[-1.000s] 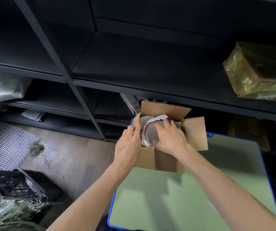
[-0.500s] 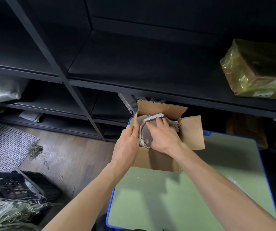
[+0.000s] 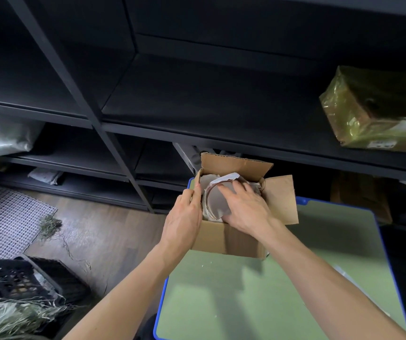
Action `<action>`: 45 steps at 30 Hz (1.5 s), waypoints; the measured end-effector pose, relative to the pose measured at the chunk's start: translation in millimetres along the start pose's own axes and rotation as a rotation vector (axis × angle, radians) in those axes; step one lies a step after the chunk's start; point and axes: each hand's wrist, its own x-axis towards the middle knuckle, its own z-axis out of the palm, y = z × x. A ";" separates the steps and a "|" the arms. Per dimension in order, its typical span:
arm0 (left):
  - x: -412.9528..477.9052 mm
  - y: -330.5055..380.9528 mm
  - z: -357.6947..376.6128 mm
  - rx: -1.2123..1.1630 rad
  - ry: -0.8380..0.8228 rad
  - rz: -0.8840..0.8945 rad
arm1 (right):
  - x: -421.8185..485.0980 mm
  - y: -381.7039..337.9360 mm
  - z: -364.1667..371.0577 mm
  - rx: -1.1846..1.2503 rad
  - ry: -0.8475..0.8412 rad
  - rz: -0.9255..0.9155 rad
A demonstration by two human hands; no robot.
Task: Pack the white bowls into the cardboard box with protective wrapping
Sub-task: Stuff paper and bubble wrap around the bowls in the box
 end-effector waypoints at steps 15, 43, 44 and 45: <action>-1.9 30.2 -11.5 0.074 0.163 0.150 | -58.8 31.4 -11.8 0.228 0.172 -0.079; -106.9 122.4 96.3 -0.008 -0.330 0.355 | -110.5 145.9 113.4 0.386 -0.108 0.140; -110.2 121.9 98.6 0.005 -0.348 0.326 | -104.2 146.9 116.9 0.379 -0.112 0.137; -112.2 121.4 99.9 0.013 -0.359 0.302 | -97.7 148.3 119.6 0.372 -0.108 0.137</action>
